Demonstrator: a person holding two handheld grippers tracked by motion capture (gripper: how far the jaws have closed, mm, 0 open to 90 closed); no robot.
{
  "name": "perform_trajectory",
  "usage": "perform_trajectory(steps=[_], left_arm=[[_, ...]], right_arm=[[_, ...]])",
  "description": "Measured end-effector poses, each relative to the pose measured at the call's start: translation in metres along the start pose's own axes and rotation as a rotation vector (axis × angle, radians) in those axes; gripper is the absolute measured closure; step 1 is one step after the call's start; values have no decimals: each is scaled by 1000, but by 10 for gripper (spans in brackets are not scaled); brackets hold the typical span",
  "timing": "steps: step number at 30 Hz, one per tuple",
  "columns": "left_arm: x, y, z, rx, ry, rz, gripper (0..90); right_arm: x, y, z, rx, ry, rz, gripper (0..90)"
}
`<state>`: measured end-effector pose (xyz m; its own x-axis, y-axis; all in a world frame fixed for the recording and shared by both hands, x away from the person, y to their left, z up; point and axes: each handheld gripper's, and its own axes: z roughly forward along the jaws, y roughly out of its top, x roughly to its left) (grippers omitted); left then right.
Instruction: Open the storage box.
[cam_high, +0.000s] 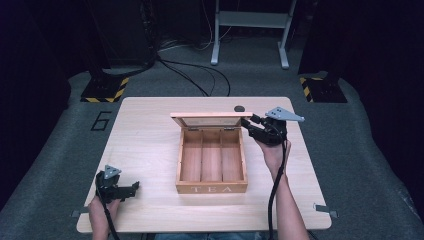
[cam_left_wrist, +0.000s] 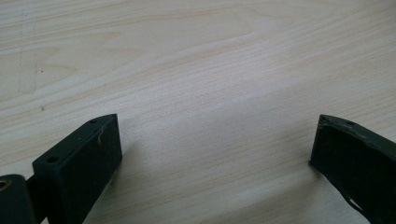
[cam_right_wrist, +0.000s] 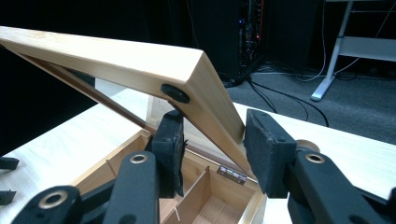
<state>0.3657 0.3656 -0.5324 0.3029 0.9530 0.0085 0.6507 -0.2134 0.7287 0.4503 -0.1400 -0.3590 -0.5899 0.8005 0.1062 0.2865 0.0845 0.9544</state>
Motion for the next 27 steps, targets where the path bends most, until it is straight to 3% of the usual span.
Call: perform_trajectory(steps=[27], left_arm=[[0,0,0,-3,1,0,16]], right_arm=[[0,0,-1,8,6,-5,578]])
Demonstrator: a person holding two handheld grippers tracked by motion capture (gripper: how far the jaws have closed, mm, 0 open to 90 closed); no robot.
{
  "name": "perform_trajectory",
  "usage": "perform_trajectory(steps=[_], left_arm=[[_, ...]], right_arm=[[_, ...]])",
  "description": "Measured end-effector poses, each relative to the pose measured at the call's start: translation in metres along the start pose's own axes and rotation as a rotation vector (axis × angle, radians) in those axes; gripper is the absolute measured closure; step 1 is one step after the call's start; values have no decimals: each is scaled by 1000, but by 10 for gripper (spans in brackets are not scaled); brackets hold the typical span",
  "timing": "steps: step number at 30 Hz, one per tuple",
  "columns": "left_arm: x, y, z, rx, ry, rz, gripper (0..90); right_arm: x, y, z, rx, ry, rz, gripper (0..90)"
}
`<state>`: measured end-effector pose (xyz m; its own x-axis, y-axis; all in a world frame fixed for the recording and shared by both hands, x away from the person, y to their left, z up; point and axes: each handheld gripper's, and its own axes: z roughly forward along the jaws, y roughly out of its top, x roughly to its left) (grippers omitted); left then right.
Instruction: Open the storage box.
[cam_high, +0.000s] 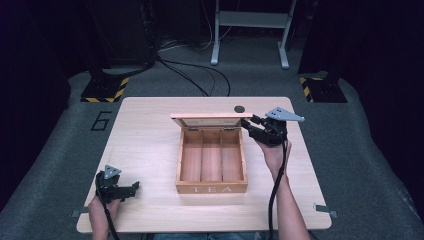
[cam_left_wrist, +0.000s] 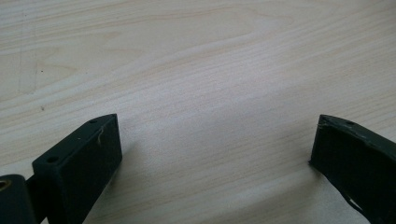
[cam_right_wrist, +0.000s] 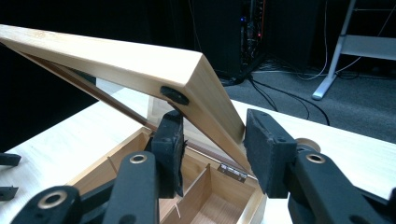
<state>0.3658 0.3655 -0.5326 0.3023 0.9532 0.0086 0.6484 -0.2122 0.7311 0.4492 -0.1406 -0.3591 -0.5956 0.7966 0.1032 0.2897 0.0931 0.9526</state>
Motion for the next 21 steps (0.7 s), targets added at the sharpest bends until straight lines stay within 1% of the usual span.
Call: perform_trajectory(steps=[4,21], left_arm=[[0,0,0,1,-1,0,16],[0,0,0,-2,-1,-3,17]], right_arm=[[1,-1,-1,-1,0,10,575],[5,-12,-7,6,13,6,566]])
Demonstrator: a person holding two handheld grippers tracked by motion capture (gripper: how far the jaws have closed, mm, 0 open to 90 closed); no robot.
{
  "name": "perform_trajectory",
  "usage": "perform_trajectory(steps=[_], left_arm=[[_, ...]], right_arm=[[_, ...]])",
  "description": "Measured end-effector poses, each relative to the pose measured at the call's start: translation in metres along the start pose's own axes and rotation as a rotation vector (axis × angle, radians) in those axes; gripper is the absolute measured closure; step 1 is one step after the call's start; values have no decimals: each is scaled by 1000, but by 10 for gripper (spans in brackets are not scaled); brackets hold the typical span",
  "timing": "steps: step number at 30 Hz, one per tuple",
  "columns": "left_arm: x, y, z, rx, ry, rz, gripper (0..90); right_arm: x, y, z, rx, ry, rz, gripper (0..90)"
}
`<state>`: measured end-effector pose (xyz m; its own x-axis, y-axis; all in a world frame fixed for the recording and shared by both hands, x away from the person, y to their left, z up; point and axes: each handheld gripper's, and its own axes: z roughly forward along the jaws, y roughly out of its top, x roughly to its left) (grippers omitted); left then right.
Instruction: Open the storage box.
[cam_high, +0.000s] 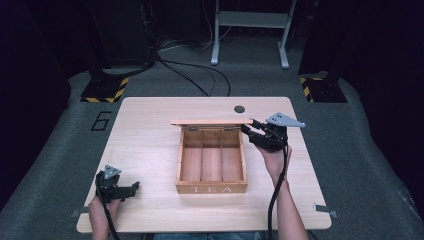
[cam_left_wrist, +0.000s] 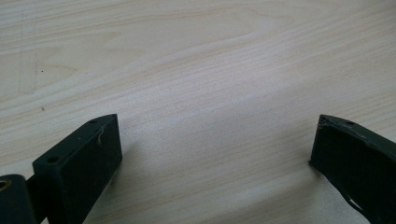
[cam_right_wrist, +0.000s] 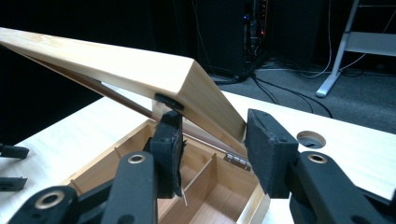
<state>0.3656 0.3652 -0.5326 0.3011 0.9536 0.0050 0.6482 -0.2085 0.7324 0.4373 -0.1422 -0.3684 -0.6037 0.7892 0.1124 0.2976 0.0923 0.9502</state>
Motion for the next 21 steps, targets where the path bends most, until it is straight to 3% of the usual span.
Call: perform_trajectory(steps=[21], left_arm=[[0,0,-1,4,-2,4,17]], right_arm=[[16,-34,-13,40,-2,-9,503]])
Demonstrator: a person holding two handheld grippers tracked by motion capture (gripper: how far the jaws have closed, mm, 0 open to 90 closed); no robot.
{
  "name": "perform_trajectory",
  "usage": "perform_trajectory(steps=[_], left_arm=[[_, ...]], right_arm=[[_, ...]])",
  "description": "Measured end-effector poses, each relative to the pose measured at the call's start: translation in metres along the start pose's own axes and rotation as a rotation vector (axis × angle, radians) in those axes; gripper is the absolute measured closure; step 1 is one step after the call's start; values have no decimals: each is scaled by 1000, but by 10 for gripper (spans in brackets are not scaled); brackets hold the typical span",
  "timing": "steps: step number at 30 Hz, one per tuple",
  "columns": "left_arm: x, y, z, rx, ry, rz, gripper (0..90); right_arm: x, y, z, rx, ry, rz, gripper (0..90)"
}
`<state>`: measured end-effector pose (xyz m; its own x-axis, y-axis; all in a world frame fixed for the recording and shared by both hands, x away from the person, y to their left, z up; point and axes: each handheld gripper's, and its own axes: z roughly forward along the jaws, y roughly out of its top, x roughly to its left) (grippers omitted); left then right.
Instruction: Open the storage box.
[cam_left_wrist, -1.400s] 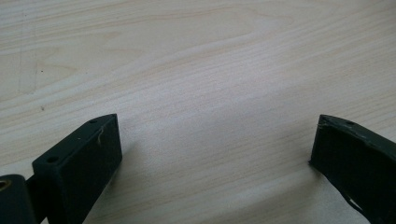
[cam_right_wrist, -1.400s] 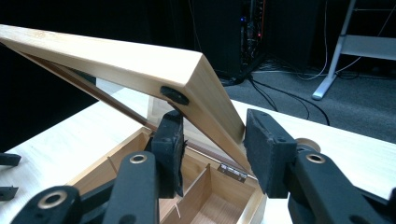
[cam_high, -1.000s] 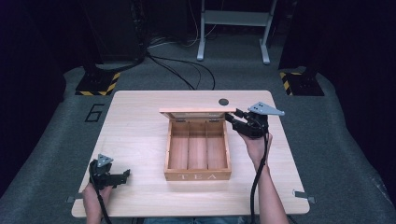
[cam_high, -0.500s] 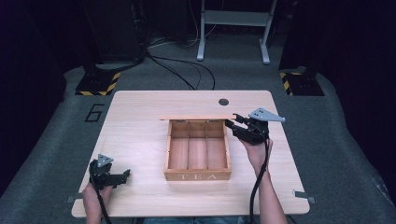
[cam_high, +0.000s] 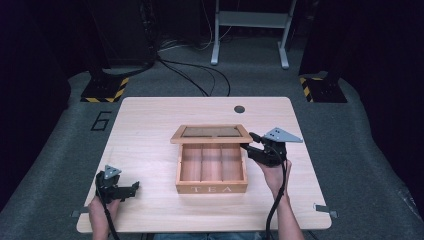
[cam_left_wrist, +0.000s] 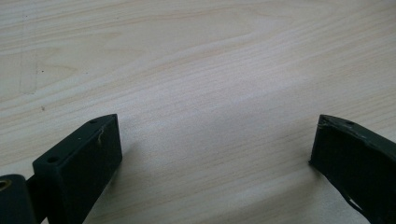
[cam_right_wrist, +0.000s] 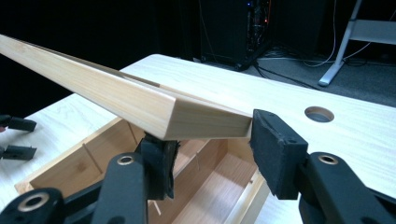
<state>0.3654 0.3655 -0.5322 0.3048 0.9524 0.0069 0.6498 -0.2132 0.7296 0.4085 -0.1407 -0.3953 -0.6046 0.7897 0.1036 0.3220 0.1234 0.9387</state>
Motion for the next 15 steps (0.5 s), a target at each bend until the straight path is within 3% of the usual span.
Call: perform_trajectory(steps=[15], left_arm=[[0,0,0,-6,6,1,17]], right_arm=[[5,-38,-2,34,19,48,466]])
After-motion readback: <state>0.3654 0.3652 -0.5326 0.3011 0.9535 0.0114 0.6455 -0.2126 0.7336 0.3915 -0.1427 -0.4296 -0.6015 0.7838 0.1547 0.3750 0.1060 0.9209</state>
